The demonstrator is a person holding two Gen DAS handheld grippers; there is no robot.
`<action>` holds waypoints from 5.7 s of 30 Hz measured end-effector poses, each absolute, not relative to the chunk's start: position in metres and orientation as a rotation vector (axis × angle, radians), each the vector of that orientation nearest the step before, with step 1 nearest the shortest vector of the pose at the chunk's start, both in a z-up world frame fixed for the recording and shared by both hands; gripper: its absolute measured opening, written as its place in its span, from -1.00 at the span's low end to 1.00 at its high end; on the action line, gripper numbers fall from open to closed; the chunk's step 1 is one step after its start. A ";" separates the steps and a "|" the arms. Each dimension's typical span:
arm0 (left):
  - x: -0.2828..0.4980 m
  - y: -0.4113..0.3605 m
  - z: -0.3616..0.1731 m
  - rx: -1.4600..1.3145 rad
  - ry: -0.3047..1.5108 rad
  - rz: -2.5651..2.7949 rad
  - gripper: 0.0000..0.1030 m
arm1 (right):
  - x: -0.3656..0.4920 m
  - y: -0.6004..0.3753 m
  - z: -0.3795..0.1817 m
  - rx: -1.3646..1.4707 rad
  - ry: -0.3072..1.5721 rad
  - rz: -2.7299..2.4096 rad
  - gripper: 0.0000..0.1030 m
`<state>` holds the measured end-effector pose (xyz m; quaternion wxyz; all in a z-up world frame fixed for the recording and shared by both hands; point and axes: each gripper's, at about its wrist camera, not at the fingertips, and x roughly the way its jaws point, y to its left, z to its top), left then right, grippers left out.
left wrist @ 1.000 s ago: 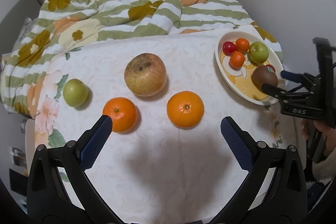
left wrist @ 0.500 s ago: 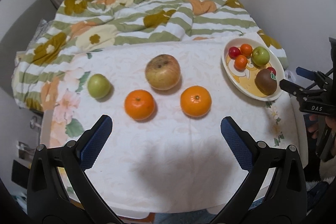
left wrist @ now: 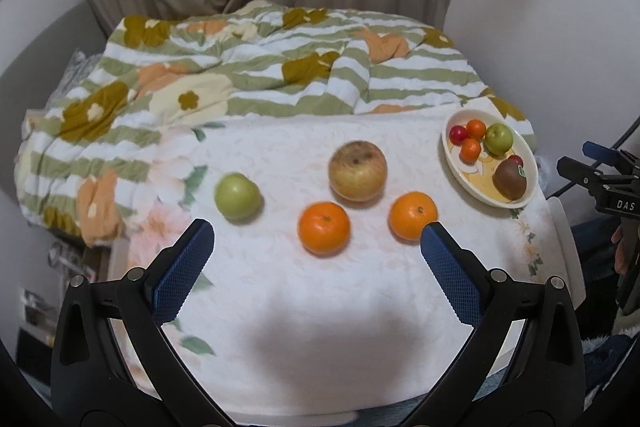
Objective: Organize fruits
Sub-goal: 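Move both tools back over the two oranges, then grasp an orange with the left tool while the right tool grasps the other orange, then carry the orange to the plate and release it with the left tool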
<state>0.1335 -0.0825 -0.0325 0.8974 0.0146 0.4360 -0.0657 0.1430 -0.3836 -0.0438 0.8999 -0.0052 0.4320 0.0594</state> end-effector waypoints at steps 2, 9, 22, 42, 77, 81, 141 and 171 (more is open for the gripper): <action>0.137 -0.071 -0.028 0.050 0.887 -0.155 1.00 | 0.140 -0.369 -0.039 -0.003 0.886 0.099 0.99; 0.154 -0.029 -0.027 0.104 0.879 -0.232 1.00 | 0.132 -0.317 -0.031 0.030 0.869 0.022 0.99; 0.185 0.004 -0.053 0.166 0.951 -0.457 1.00 | 0.135 -0.242 -0.051 0.080 0.898 -0.070 0.99; 0.214 -0.055 -0.141 0.244 1.037 -0.669 1.00 | 0.159 -0.248 -0.129 0.095 0.951 -0.060 0.99; 0.224 -0.089 -0.184 0.272 1.111 -0.703 0.28 | 0.186 -0.242 -0.172 0.037 1.028 0.078 0.50; 0.224 -0.087 -0.184 0.263 1.115 -0.694 0.28 | 0.189 -0.240 -0.176 0.038 1.040 0.088 0.38; 0.204 -0.240 -0.040 0.098 0.933 -0.472 0.28 | 0.148 -0.429 -0.038 0.059 0.879 0.142 0.09; 0.257 -0.346 -0.153 0.230 1.191 -0.559 0.29 | 0.180 -0.498 -0.088 0.158 0.974 0.060 0.09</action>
